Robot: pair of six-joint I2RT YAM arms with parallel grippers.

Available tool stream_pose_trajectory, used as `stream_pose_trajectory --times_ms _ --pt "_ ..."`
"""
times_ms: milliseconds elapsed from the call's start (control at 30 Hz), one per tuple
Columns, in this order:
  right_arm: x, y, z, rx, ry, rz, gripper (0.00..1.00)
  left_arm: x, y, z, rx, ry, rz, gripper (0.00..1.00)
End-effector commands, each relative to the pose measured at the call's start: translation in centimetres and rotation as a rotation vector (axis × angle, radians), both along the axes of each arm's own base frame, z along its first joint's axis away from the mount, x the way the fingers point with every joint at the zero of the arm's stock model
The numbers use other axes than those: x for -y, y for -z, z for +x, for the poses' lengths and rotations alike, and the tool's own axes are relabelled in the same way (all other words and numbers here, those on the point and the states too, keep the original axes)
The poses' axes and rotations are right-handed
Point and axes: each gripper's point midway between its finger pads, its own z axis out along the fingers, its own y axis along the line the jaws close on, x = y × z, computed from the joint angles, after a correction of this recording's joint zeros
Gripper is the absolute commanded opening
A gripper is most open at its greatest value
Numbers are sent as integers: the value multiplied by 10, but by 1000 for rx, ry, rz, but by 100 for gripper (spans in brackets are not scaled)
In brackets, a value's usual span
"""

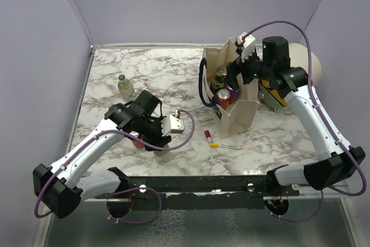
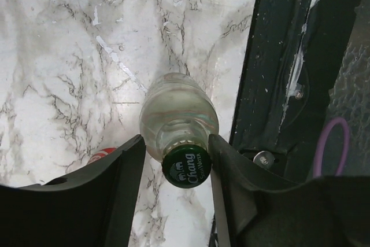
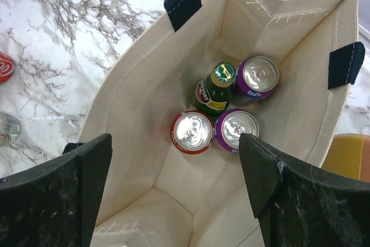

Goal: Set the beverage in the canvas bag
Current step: Pick up the drink from the center of the board, then place the drink in the canvas bag.

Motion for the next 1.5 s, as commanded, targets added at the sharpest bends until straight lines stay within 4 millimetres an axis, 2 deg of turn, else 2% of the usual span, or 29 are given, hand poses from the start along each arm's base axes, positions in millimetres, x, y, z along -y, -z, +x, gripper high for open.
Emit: stream_pose_trajectory --times_ms 0,133,267,333,467,833,933,1033,1133,1233,1367,1467 --pt "7 -7 1 46 18 -12 90 9 -3 2 13 40 -38 46" --pt "8 -5 1 47 23 -16 90 14 -8 3 19 57 -53 28" --pt "9 -9 1 60 24 -15 90 23 -23 14 52 54 -86 0" --pt "10 -14 1 72 27 -14 90 30 -35 25 85 56 -107 0" --pt "14 -22 2 96 43 -25 90 51 -76 53 152 27 -184 0" --pt "38 -23 -2 99 177 -51 90 93 -217 130 383 -84 -396 0" --pt "44 -23 -3 83 200 -41 90 103 -259 147 467 -106 -462 0" --pt "58 -19 0 47 252 -17 90 110 -292 156 514 -133 -536 0" --pt "64 -14 -3 12 253 4 89 118 -317 160 530 -148 -609 0" --pt "71 1 -7 -12 265 -22 88 127 -333 164 530 -147 -671 0" --pt "77 15 -12 -54 268 -20 84 141 -345 170 528 -158 -725 0" --pt "82 27 -16 -78 274 -42 83 158 -344 181 533 -173 -735 0"
